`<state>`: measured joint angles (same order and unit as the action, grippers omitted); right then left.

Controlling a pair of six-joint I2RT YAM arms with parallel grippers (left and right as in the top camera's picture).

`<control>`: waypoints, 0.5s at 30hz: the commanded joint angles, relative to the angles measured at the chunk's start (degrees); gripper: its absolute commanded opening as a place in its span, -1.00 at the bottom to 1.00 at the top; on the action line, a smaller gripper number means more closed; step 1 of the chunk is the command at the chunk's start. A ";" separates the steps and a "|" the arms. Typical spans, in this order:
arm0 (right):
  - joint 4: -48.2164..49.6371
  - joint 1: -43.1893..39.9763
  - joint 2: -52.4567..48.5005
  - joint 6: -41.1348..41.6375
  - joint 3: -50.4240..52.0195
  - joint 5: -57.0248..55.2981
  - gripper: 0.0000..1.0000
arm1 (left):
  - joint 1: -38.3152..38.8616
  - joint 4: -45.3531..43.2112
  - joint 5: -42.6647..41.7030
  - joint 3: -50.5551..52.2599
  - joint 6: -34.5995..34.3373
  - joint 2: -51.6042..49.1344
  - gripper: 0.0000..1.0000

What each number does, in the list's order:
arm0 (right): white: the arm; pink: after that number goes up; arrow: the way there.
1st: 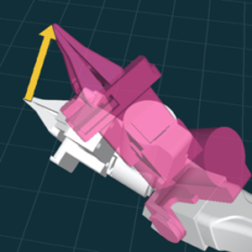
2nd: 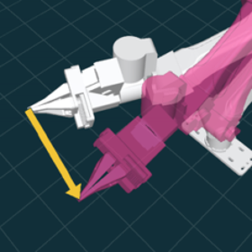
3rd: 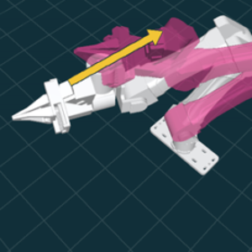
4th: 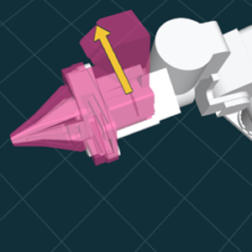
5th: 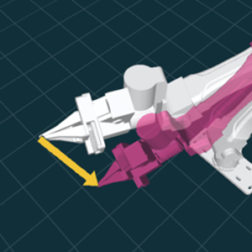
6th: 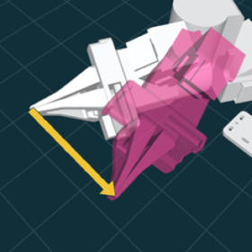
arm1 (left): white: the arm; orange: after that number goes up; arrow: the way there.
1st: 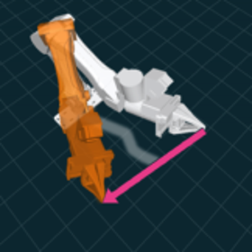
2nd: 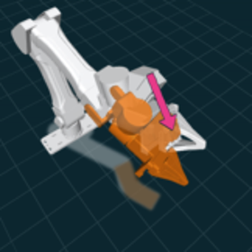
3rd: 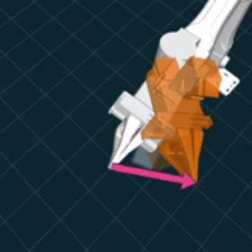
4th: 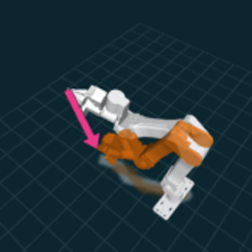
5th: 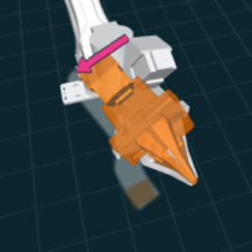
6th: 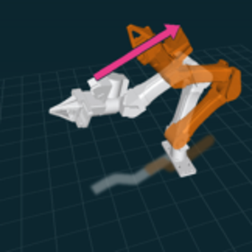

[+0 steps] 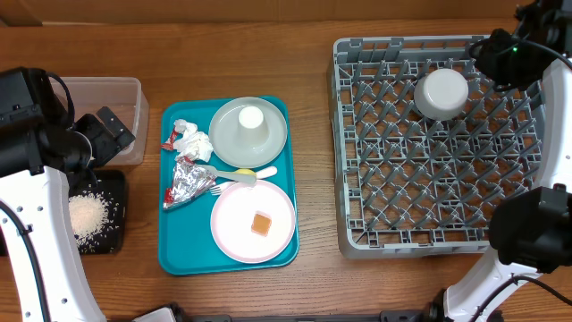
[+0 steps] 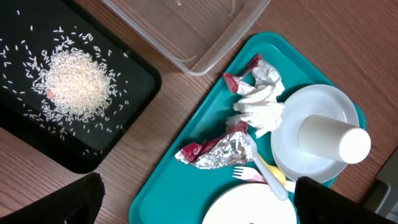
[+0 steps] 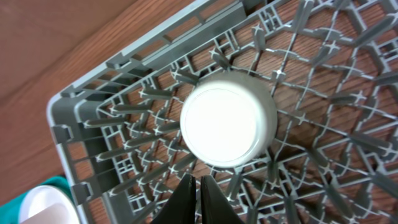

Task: Sort waste into correct bins and load items into the dishwasher rack
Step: 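Set the grey bowl upside down in the rack and open right gripper, then raise the right gripper above the rack and hold it there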

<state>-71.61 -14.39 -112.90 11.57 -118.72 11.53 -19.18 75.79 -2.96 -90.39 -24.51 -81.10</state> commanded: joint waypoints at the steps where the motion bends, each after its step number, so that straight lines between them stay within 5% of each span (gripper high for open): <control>1: 0.55 1.60 1.22 0.00 1.57 -5.62 -0.84 | 0.07 0.00 -0.02 -0.96 -0.83 0.22 1.00; 7: 0.15 2.91 1.03 0.02 3.61 -6.32 -0.81 | 0.07 0.00 -0.02 -0.96 -0.83 0.22 1.00; 15: -0.59 7.26 6.05 0.00 3.58 3.58 -0.41 | 0.07 0.00 -0.02 -0.96 -0.83 0.22 1.00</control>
<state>-72.14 -9.28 -112.25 11.99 -115.02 9.58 -19.18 75.79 -2.96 -90.39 -24.53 -81.10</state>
